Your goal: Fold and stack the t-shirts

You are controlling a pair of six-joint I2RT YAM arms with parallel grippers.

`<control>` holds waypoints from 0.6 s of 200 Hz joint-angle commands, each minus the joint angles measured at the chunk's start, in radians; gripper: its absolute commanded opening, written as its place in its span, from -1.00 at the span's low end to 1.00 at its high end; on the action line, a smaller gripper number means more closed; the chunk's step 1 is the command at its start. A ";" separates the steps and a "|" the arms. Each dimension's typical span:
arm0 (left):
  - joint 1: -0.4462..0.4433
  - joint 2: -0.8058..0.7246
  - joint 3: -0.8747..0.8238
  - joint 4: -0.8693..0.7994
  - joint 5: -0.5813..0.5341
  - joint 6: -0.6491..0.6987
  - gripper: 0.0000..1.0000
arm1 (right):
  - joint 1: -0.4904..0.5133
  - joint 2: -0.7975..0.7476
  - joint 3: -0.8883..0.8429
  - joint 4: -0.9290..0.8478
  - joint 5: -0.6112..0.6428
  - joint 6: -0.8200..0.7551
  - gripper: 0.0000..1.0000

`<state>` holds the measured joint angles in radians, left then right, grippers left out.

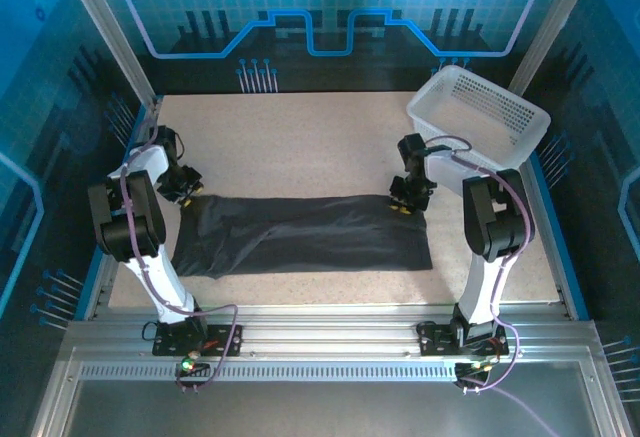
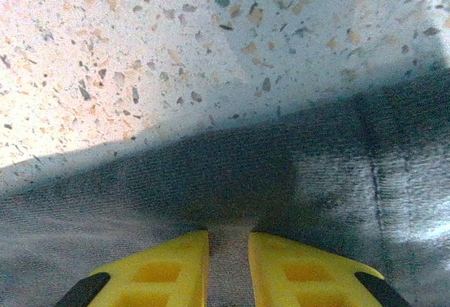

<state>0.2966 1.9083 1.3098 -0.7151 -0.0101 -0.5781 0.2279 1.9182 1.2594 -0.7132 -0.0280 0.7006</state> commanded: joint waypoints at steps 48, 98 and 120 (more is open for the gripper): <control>0.057 -0.064 -0.047 0.001 -0.040 -0.035 -1.00 | -0.034 0.112 0.115 -0.183 0.101 0.060 -0.66; 0.159 -0.062 -0.064 0.086 0.123 -0.109 -1.00 | -0.054 0.166 0.179 -0.227 0.132 0.059 -0.75; 0.161 -0.027 -0.031 0.085 0.165 -0.105 -1.00 | -0.055 0.206 0.243 -0.228 0.122 0.017 -0.77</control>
<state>0.4427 1.8507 1.2411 -0.6804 0.0998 -0.6582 0.2089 2.0487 1.4567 -0.9192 -0.0040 0.7517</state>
